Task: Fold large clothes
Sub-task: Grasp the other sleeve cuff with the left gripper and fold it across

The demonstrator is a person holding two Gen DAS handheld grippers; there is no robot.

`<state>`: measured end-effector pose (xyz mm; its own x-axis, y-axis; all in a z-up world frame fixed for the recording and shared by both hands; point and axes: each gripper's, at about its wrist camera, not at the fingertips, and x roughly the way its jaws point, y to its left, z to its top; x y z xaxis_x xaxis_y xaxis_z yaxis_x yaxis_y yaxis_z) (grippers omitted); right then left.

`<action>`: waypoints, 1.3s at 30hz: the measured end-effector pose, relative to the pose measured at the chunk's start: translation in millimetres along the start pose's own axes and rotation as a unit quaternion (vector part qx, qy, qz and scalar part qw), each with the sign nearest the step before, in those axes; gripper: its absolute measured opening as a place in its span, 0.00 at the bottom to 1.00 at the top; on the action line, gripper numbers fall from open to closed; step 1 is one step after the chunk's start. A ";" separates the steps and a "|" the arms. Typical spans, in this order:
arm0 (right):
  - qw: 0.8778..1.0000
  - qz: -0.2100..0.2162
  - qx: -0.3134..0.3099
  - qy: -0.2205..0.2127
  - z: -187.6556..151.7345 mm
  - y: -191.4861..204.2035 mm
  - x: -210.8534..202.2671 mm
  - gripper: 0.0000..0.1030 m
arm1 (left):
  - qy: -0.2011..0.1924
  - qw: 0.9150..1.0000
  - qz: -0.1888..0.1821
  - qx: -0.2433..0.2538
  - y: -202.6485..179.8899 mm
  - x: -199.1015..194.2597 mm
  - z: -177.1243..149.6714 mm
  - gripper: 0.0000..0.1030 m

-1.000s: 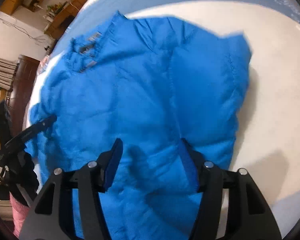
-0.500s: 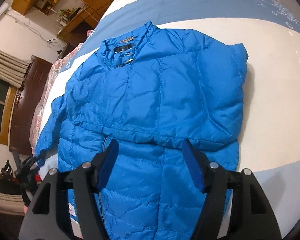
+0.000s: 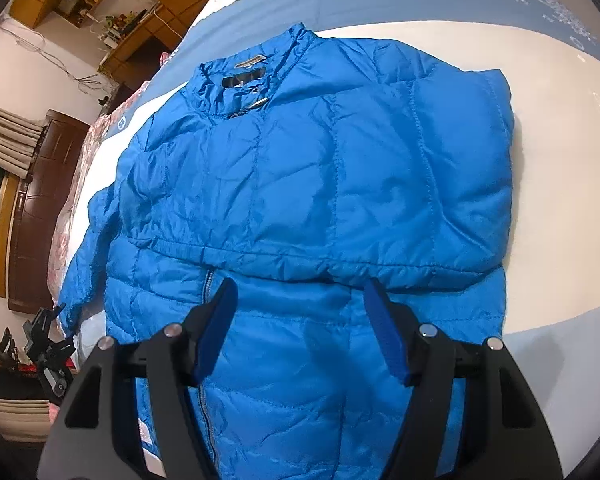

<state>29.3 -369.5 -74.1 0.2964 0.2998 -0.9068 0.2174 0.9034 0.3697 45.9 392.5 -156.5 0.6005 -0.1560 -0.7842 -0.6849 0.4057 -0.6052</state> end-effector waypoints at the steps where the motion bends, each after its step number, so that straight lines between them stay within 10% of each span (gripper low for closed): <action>1: 1.000 -0.001 0.003 0.000 0.2 -1.8 0.6 0.64 | -0.004 1.000 0.006 0.002 2.2 -1.8 2.9 0.35; 8: 1.000 -0.006 0.014 -0.002 -0.6 -14.1 -3.9 0.64 | -0.053 0.997 -0.013 0.063 -30.8 -28.5 -6.2 0.09; 15: 1.000 -0.008 0.012 -0.008 -7.7 -25.1 -14.2 0.64 | -0.087 0.961 -0.072 0.252 -161.6 -61.8 -66.2 0.08; 28: 1.000 -0.002 0.027 -0.014 -15.5 -48.1 -16.7 0.64 | 0.049 0.848 -0.172 0.499 -342.7 -8.5 -272.6 0.08; 33: 0.999 -0.001 0.033 -0.015 -16.8 -55.6 -16.2 0.64 | 0.109 0.829 -0.139 0.530 -348.3 45.1 -321.7 0.08; 39: 0.999 -0.003 0.037 -0.009 -18.0 -59.7 -11.1 0.65 | 0.182 0.829 -0.084 0.522 -308.3 107.0 -340.6 0.09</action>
<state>-3.7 -421.2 -89.8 0.3110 0.2886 -0.9055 0.2866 0.8799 0.3789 180.9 -56.0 -100.5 0.3569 -0.4739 -0.8050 0.2405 0.8793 -0.4110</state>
